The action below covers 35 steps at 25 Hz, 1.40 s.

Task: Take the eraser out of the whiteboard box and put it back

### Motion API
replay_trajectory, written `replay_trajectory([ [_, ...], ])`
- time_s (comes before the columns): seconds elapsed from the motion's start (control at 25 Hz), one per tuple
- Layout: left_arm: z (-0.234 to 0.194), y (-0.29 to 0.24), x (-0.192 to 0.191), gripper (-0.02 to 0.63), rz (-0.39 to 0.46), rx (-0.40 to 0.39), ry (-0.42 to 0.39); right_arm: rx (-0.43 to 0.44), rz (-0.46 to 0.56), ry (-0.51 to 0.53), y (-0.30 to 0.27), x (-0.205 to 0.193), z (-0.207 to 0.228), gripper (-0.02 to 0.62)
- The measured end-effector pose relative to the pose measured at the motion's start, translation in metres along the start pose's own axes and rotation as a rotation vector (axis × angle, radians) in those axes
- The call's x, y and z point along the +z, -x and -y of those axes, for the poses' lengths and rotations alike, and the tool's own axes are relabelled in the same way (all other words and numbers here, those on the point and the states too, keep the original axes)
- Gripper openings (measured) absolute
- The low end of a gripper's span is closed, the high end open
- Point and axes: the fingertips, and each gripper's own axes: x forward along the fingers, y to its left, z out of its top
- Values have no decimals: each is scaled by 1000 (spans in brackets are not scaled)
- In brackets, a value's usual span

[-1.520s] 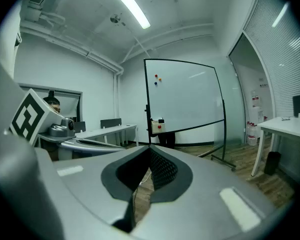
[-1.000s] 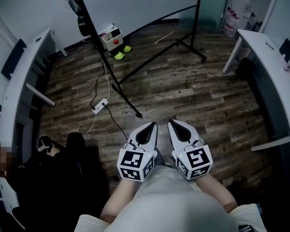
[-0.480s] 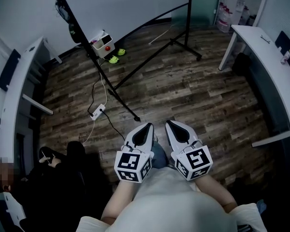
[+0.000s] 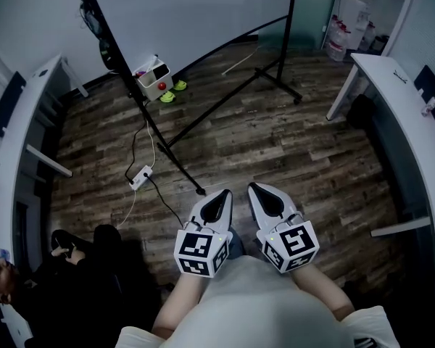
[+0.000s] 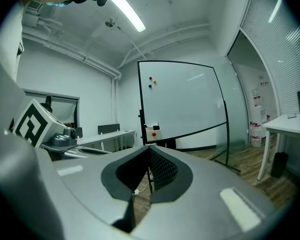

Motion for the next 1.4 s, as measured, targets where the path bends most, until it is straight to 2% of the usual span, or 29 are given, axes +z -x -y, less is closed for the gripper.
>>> replay_trajectory([
  [0.6,-73,-66,33,2,0,5,21,23,-6,-9,-93,18,33,5],
  [0.92,-115,-91,57,1,-2,5,21,50,-14,-6,-146,34,34,5],
  [1.4,-195,-119,85,0,7,46,33,87,-19,-11,-234,47,36,5],
])
